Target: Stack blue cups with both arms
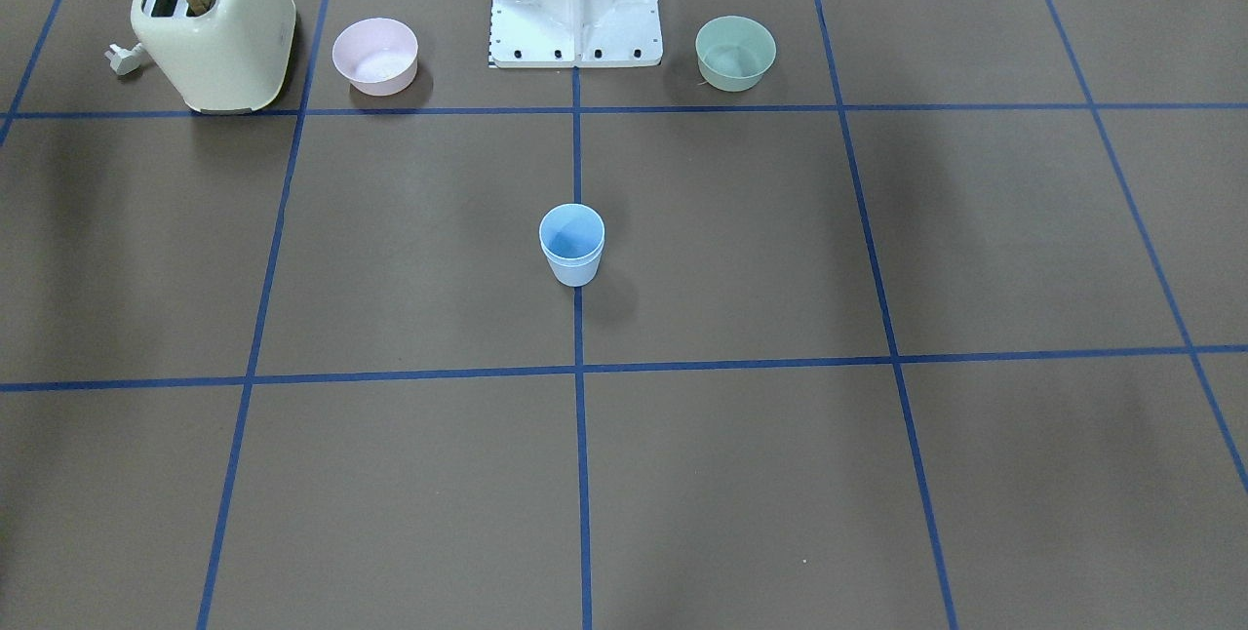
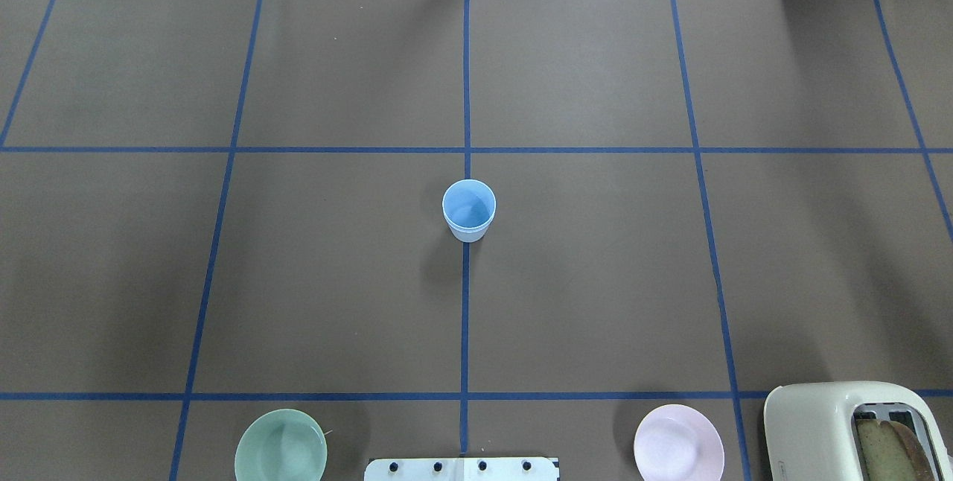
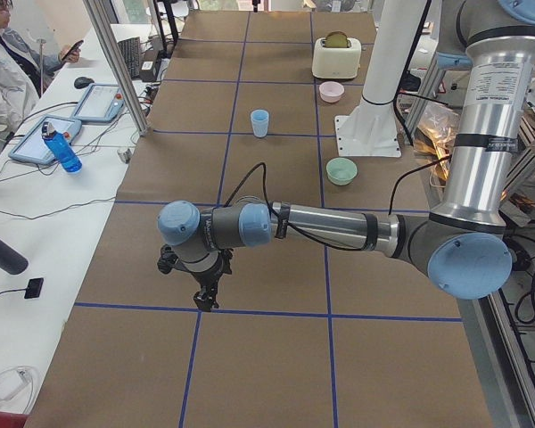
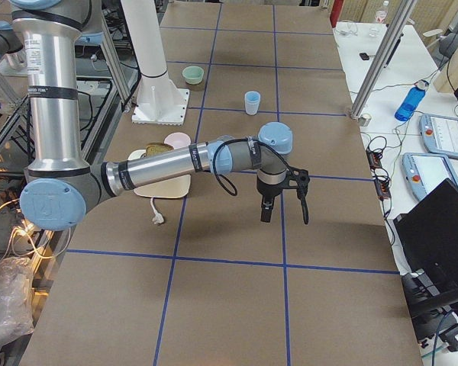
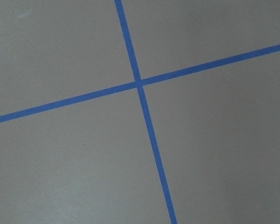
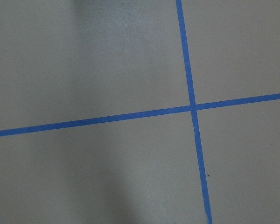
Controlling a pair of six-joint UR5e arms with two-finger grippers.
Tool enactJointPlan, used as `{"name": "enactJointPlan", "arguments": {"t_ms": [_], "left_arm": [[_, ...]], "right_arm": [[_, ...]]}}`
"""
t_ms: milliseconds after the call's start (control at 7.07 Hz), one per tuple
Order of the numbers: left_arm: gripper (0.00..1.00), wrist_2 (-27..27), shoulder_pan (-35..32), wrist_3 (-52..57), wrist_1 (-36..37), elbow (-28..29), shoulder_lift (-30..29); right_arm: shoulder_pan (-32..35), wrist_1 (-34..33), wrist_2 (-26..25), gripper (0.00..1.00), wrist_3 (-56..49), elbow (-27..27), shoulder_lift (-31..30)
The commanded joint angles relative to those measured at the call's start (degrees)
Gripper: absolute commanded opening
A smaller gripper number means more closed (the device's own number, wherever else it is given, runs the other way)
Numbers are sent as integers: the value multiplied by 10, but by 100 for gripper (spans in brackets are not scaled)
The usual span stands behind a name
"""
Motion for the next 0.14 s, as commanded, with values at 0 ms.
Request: {"name": "enactJointPlan", "arguments": {"t_ms": [0], "left_arm": [[98, 0, 0, 0, 0, 0, 1]], "right_arm": [[0, -1, 0, 100, -10, -2, 0]]}}
